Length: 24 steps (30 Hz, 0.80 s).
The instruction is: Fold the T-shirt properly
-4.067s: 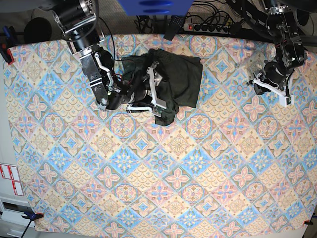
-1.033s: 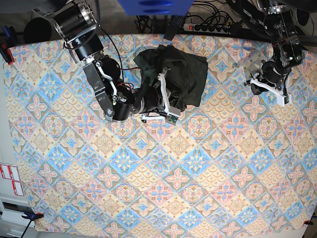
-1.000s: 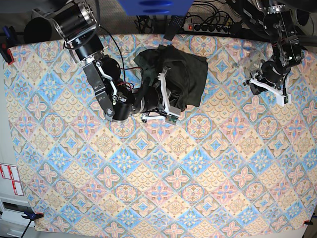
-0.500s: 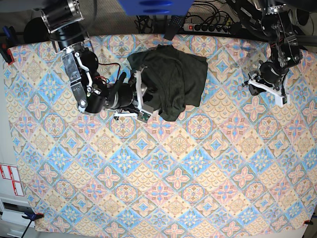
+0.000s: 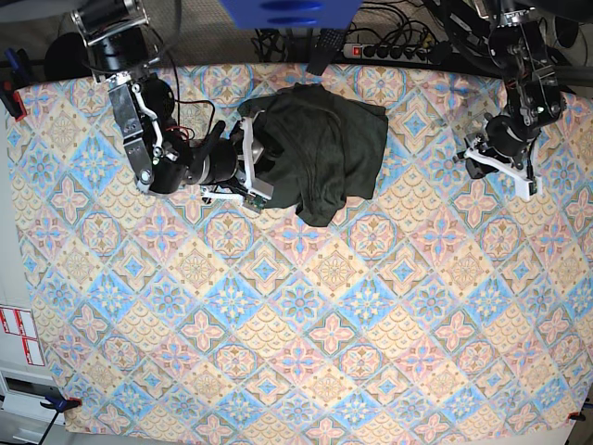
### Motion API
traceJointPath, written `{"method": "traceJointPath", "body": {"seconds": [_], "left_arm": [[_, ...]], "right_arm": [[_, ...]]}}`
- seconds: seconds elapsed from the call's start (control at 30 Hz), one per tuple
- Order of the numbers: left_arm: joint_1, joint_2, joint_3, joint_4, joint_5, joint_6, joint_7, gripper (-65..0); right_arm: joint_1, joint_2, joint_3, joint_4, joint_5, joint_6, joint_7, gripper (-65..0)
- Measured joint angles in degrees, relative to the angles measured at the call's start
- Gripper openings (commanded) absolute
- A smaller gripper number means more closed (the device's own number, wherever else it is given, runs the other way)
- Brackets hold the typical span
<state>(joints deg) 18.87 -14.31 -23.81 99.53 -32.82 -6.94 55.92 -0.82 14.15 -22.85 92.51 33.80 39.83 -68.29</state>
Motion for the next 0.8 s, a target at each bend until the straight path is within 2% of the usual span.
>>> {"method": "traceJointPath", "body": {"seconds": [0.3,0.5,0.63,0.8], "left_arm": [[-0.02,0.02,0.02,0.0,-0.04,0.0,0.0,-46.9],[0.0,0.02,0.02,0.0,-0.22,0.0,0.0,-46.9],[-0.11,0.0,0.0,0.0,-0.2,0.02,-0.02,-46.9],[0.0,0.17,0.0,0.0,-0.22,0.02,0.02,-46.9]], "right_arm": [[0.31,-0.07,-8.37,-1.51,-0.5,0.0,-0.39,-49.2],[3.04,-5.38,-10.54,-1.7,-0.09,0.02,-0.15,-49.2],[5.7,-4.55,-13.73,-1.51,-0.55,-0.02,-0.28,-49.2],[9.7,-4.61,-22.45,-4.72,-0.24,0.02,-0.83,-49.2]]}}
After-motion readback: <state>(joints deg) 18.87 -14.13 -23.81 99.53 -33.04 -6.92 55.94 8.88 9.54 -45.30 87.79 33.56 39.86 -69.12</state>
